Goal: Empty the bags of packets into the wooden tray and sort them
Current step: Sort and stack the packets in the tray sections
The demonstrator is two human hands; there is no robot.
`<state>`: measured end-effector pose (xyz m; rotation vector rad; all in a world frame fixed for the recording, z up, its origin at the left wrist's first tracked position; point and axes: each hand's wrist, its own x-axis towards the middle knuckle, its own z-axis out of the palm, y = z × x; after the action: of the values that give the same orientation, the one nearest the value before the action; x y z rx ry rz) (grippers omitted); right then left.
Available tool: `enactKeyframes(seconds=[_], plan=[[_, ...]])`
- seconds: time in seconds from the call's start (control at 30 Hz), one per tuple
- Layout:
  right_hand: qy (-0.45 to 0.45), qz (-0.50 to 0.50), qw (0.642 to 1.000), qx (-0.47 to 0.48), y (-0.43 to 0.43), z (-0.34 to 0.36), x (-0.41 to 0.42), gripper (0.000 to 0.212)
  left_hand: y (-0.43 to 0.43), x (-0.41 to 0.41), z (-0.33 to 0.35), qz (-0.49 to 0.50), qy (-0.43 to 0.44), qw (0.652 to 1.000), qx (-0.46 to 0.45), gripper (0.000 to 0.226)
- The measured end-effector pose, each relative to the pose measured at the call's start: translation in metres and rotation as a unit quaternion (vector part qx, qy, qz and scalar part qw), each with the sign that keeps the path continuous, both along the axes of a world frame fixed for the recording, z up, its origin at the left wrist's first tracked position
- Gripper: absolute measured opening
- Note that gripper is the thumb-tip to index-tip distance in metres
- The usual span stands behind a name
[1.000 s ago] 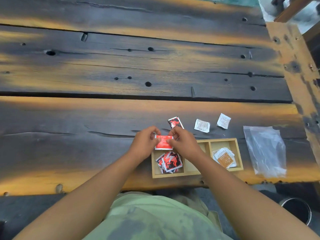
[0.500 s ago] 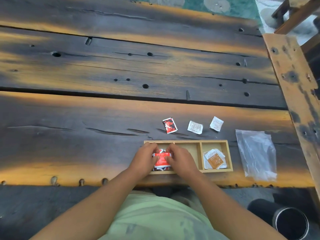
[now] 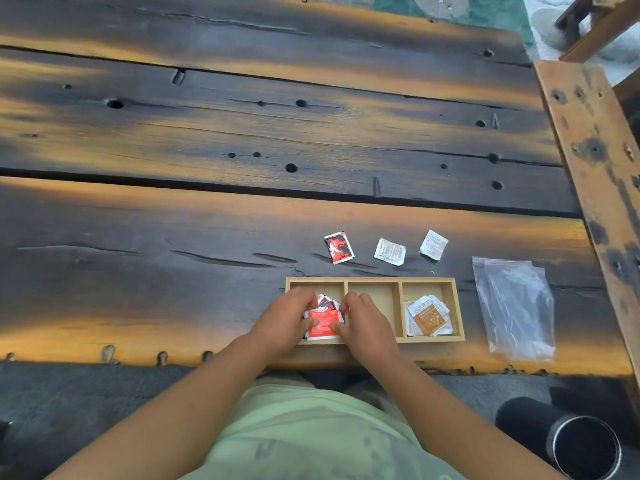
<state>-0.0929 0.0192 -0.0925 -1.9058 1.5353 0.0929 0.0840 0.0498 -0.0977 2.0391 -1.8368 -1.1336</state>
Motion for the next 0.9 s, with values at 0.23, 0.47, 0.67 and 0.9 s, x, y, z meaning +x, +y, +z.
enactKeyframes(seconds=[0.23, 0.47, 0.67, 0.9], plan=[[-0.005, 0.028, 0.997, 0.074, -0.027, 0.008, -0.005, 0.014, -0.015, 0.002, 0.003, -0.011, -0.026, 0.999, 0.035, 0.019], [-0.053, -0.018, 0.996, 0.069, -0.070, 0.017, -0.007, 0.009, -0.050, 0.017, 0.008, 0.027, -0.002, 1.000, 0.013, 0.009], [-0.010, -0.100, 0.995, -0.012, -0.107, 0.009, 0.003, 0.007, -0.102, 0.022, 0.005, 0.011, 0.000, 1.000, 0.013, 0.014], [0.049, -0.081, 0.996, 0.006, -0.128, -0.013, 0.024, 0.022, -0.151, 0.018, -0.016, -0.041, -0.019, 0.999, -0.008, 0.017]])
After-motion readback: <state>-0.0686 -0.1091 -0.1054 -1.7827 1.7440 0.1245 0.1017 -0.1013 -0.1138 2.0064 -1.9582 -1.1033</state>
